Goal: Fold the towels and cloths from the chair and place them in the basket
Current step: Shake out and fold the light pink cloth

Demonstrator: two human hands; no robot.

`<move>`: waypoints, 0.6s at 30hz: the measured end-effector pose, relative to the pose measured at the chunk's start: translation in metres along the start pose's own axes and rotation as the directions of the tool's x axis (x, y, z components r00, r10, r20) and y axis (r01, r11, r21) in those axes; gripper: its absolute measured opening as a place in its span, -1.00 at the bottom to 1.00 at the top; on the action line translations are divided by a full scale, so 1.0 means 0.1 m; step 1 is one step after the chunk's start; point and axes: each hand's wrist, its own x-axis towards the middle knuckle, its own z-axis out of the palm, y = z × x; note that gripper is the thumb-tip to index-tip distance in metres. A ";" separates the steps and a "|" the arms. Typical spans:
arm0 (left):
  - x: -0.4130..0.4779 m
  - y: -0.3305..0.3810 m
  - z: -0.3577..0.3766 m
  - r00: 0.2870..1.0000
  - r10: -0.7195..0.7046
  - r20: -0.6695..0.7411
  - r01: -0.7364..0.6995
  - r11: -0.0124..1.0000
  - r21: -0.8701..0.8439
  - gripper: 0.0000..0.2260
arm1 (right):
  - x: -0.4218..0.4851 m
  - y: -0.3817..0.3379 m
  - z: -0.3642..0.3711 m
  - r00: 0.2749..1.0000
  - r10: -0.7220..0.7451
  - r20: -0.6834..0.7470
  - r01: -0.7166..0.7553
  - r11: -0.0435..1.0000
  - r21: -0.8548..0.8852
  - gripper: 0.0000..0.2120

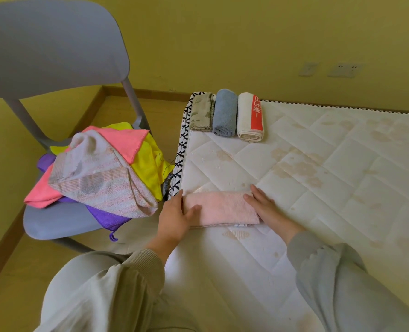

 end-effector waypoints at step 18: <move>0.16 0.45 0.10 0.932 -0.199 0.302 0.350 0.701 -0.622 -0.81 | -0.08 -0.03 -0.29 0.999 -0.034 0.032 0.005 0.763 0.647 -0.79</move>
